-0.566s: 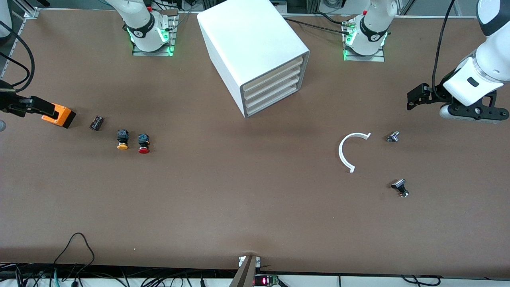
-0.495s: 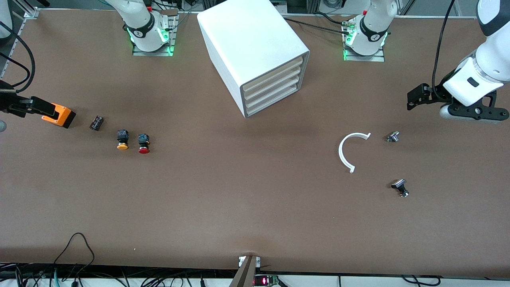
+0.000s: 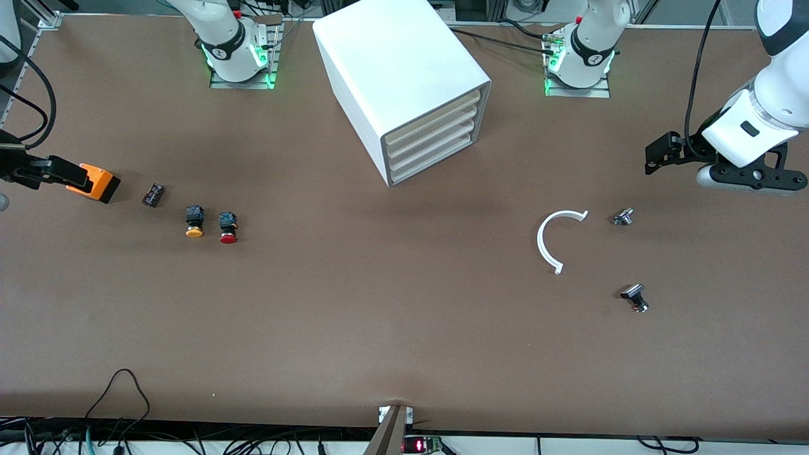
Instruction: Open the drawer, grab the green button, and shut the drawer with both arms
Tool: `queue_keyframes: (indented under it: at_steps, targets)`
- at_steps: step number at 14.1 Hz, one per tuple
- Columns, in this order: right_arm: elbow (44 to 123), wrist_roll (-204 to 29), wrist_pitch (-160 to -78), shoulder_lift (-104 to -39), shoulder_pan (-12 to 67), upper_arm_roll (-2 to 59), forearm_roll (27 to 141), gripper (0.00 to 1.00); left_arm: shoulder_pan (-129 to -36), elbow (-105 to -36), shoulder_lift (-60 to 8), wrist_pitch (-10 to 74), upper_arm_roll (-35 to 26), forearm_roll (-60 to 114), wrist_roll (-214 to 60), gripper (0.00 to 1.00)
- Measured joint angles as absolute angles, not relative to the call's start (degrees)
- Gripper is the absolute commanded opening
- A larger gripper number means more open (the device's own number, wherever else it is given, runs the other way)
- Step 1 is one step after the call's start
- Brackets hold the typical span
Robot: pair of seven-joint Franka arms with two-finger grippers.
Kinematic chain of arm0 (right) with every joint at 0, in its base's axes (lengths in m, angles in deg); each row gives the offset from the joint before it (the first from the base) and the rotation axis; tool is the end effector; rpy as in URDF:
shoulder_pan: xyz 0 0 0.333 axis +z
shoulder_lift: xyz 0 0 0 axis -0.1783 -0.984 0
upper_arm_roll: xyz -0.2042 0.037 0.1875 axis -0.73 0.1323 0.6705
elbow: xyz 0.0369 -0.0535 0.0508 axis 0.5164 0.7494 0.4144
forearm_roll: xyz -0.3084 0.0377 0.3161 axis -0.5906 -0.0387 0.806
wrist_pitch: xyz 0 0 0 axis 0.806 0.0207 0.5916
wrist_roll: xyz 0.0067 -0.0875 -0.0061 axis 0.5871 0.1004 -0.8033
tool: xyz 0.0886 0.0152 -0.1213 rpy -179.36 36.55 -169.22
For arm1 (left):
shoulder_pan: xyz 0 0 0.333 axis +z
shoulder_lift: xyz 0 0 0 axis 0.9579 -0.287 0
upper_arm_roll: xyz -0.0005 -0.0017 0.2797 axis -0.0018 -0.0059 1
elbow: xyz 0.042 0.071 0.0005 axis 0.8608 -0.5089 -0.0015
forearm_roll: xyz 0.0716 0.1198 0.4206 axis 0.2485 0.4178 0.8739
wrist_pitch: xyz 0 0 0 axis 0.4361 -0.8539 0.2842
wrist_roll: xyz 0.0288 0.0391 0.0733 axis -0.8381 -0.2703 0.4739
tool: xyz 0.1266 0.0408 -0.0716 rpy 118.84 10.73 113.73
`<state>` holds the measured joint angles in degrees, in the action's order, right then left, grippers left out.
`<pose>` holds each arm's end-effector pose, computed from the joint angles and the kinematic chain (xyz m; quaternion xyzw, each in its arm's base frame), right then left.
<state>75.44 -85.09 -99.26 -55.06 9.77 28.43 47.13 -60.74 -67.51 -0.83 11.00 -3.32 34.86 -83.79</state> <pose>0.6390 -0.0660 0.4721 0.9994 -0.0295 -0.0157 0.0072 0.6082 -0.0519 0.4843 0.9989 -0.0431 -0.0154 0.0101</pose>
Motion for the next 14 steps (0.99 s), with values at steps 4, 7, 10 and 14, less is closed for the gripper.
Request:
queue_keyframes:
  at_steps: [4, 7, 10, 14]
  targets:
    - [75.44, -85.09, -99.26, -55.06, 9.77, 28.43, 47.14, 1.0, -60.74, -67.51, -0.83, 11.0, -3.32, 34.86, -83.79, 1.0]
    - [75.44, -85.09, -99.26, -55.08, 9.77, 28.43, 47.14, 1.0, -60.74, -67.49, -0.83, 11.0, -3.33, 34.86, -83.79, 1.0]
    - [75.44, -85.09, -99.27, -55.31, 9.78, 28.44, 47.14, 1.0, -60.74, -67.49, -0.83, 11.0, -3.33, 34.86, -83.79, 1.0]
    - [75.44, -85.09, -99.28, -55.88, 9.78, 28.44, 47.13, 1.0, -60.74, -67.48, -0.83, 11.0, -3.33, 34.86, -83.79, 1.0]
